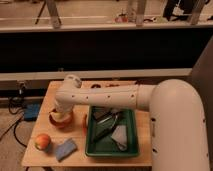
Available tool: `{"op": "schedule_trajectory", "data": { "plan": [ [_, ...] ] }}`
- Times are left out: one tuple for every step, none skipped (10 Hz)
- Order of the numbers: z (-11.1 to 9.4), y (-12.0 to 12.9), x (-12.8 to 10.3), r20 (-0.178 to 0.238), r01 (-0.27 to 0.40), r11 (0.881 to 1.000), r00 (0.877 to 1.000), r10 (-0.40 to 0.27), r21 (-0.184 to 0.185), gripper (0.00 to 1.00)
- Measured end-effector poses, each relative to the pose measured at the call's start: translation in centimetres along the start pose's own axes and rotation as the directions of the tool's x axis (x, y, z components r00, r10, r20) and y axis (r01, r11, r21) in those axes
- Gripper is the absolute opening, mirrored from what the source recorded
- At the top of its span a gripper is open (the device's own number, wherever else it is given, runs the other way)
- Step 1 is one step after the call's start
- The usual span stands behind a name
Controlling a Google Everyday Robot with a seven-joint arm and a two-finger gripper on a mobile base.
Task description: Place banana in red bowl
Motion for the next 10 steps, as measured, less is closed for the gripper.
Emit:
{"op": "schedule_trajectory", "data": {
  "plan": [
    [0.01, -0.08, -0.09, 0.002, 0.002, 1.0, 1.0, -0.002, 0.003, 0.38],
    [0.0, -0.09, -0.12, 0.002, 0.003, 1.0, 1.0, -0.003, 0.003, 0.38],
    [-0.1, -0.05, -0.14, 0.002, 0.003, 1.0, 1.0, -0.003, 0.003, 0.38],
    [-0.12, -0.01, -0.14, 0.002, 0.003, 1.0, 1.0, -0.003, 0.003, 0.41],
    [-0.14, -0.02, -0.17, 0.004, 0.004, 1.0, 1.0, -0.004, 0.004, 0.48],
    [-0.17, -0.06, -0.26, 0.006, 0.005, 1.0, 1.0, -0.005, 0.006, 0.51],
    [-0.18, -0.12, -0.31, 0.007, 0.007, 1.0, 1.0, -0.007, 0.008, 0.51],
    [-0.22, -0.14, -0.32, 0.007, 0.007, 1.0, 1.0, -0.007, 0.008, 0.51],
    [-0.22, -0.11, -0.33, 0.007, 0.007, 1.0, 1.0, -0.007, 0.008, 0.51],
    [-0.24, -0.12, -0.43, 0.009, 0.008, 1.0, 1.0, -0.008, 0.009, 0.56]
  ]
}}
